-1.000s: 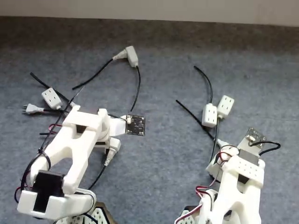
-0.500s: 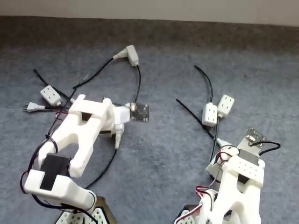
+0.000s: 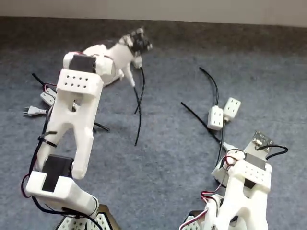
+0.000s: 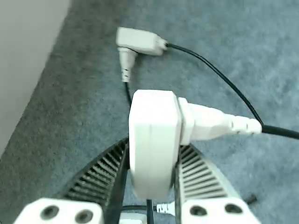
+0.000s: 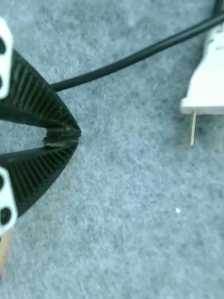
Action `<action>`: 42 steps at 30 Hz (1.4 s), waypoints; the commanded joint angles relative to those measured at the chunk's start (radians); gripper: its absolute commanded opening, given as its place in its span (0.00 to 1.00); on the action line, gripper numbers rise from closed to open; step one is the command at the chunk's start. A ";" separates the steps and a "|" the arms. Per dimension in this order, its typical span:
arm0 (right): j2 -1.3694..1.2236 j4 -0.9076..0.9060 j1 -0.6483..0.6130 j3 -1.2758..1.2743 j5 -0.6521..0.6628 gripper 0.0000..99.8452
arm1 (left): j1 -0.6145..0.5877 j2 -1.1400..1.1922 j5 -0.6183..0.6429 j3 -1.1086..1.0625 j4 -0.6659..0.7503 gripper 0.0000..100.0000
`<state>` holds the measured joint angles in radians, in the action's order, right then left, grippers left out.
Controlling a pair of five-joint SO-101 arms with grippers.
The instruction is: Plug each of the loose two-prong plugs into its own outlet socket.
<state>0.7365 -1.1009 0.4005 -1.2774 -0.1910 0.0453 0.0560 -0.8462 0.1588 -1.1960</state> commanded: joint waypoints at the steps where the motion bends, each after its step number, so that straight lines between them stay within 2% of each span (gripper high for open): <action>1: -0.004 0.016 -0.007 0.004 -0.005 0.01 | 0.058 0.094 0.140 0.268 -0.025 0.01; 7: -0.004 0.053 -0.007 -0.027 0.003 0.01 | 0.105 0.463 0.308 0.792 -0.129 0.01; 10: -0.004 0.082 -0.007 -0.054 0.040 0.01 | 0.134 0.673 0.328 1.072 -0.164 0.01; 14: -0.004 0.084 -0.007 -0.056 0.043 0.01 | 0.159 0.905 0.328 1.296 -0.157 0.01; 20: -0.004 0.084 -0.007 -0.058 0.043 0.01 | 0.133 1.142 0.322 1.328 0.006 0.01; 26: -0.004 0.084 -0.007 -0.058 0.044 0.01 | 0.090 1.268 0.322 1.328 0.120 0.03; 28: -0.004 0.084 -0.007 -0.058 0.044 0.01 | 0.081 1.291 0.302 1.328 0.123 0.11; 31: -0.004 0.084 -0.007 -0.058 0.046 0.01 | 0.068 1.317 0.310 1.330 0.118 0.28; 34: -0.004 0.084 -0.007 -0.058 0.110 0.01 | 0.041 1.293 0.351 1.353 0.043 0.38; 39: -0.004 0.082 -0.008 -0.059 0.135 0.01 | -0.024 1.156 0.365 1.503 -0.117 0.38; 42: -0.004 0.082 -0.008 -0.059 0.137 0.01 | -0.074 1.033 0.422 1.501 -0.221 0.38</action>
<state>0.7457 -1.0472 0.4020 -1.3280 -0.0698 0.0376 1.2912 -0.4810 1.6026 -1.2973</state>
